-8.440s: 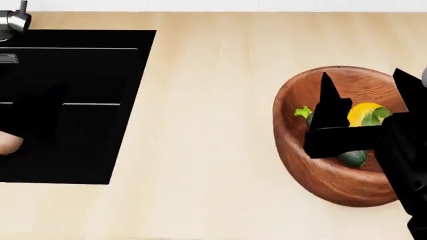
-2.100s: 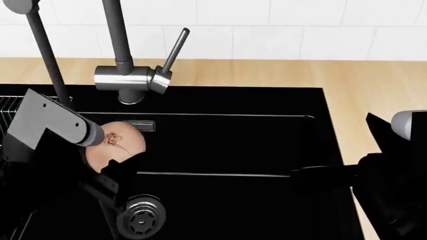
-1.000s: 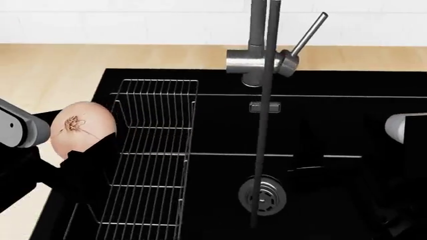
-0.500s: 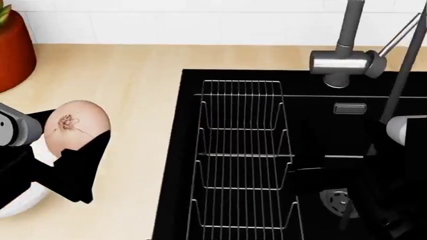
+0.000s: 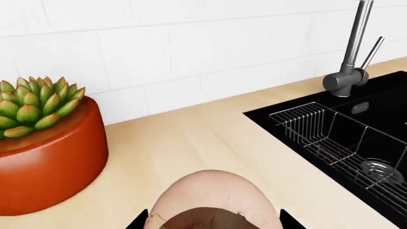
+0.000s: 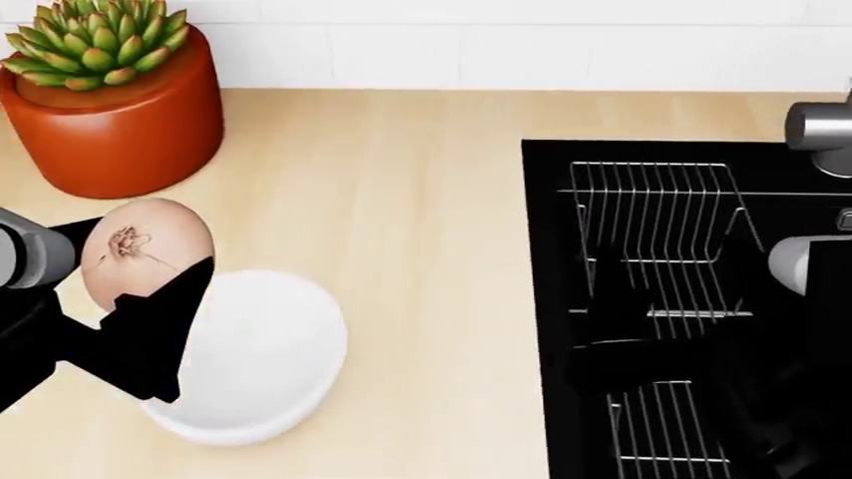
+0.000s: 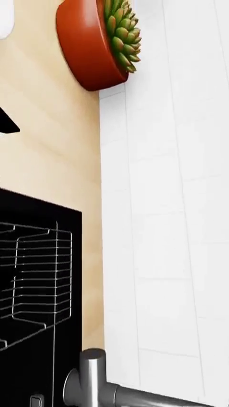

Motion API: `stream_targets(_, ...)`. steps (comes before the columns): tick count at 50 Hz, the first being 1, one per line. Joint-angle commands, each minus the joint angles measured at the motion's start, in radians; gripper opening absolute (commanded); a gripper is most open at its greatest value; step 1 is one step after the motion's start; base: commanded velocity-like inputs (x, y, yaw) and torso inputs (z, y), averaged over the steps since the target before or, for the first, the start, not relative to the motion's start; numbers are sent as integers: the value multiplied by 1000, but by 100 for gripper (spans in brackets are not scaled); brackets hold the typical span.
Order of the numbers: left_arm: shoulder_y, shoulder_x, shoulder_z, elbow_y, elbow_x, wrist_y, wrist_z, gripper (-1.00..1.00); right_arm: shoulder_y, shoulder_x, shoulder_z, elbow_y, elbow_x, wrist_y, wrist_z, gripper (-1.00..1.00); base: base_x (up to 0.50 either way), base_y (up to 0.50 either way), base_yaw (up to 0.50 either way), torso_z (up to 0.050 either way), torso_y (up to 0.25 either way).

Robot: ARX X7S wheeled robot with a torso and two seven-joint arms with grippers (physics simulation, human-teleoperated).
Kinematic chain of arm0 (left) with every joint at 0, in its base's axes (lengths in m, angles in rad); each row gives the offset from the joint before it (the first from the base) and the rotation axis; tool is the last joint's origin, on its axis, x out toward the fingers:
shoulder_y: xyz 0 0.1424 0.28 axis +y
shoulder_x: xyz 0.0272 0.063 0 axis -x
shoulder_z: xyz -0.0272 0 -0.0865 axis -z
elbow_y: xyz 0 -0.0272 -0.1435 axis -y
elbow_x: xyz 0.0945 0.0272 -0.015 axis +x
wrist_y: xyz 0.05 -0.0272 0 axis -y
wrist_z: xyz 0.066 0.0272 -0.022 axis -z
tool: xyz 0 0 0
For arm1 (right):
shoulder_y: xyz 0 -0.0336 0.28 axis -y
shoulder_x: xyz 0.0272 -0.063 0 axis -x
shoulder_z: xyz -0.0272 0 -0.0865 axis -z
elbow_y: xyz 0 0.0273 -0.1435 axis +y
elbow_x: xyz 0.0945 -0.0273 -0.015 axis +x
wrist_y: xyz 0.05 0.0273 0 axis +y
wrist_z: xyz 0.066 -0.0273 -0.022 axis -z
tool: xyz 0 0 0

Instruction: Pick the oranges and zucchinis from the sink and place them in one bowl. Place the onion in the other bowl. Then turn off the sink faucet.

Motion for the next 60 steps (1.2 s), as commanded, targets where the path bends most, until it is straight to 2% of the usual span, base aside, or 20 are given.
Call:
stream_targets(1, 17, 10, -17, -2, -22, 25, 6, -100, -15, -7, 11, 2, -5, -11, -8, 100, 0, 500, 0, 0, 0)
stream_targets(8, 6, 20, -13, -13, -26, 9, 17, -100, -21, -6, 12, 0, -5, -14, -9, 100, 0, 273, 0, 0, 0)
stream_targets(12, -33, 55, -3, -40, -61, -42, 26, -100, -32, -9, 24, -8, 1, -28, -13, 100, 0, 0, 0, 0, 0)
stream_targets(14, -84, 87, 14, -80, -103, -114, 63, -100, -28, -7, 24, -11, 5, -25, -10, 100, 0, 0, 0, 0, 0)
stream_targets(16, -127, 115, 27, -106, -80, -147, 94, -100, -24, -6, 23, -12, 7, -22, -8, 100, 0, 0, 0, 0, 0)
stream_targets(19, -181, 134, 10, -142, -177, -196, 134, -100, -28, -9, 22, -3, 6, -24, -11, 100, 0, 0, 0, 0, 0)
stream_targets(21, -232, 162, 45, -175, -149, -263, 158, -100, -25, -11, 21, 1, 14, -19, -8, 100, 0, 0, 0, 0, 0)
stream_targets(30, -345, 183, 35, -246, -260, -376, 218, -100, -14, -17, 17, 11, 33, -8, -6, 100, 0, 0, 0, 0, 1)
stream_targets(36, -412, 239, 74, -356, -284, -477, 294, -100, -14, -22, 11, 16, 32, -8, -9, 100, 0, 0, 0, 0, 0)
stream_targets(47, -393, 313, 121, -432, -236, -485, 336, -100, -34, -15, 19, 19, 39, -15, -17, 100, 0, 0, 0, 0, 0)
stream_targets(60, -361, 329, 142, -427, -208, -472, 351, -100, -31, -20, 3, 34, 34, -10, -22, 100, 0, 0, 0, 0, 0)
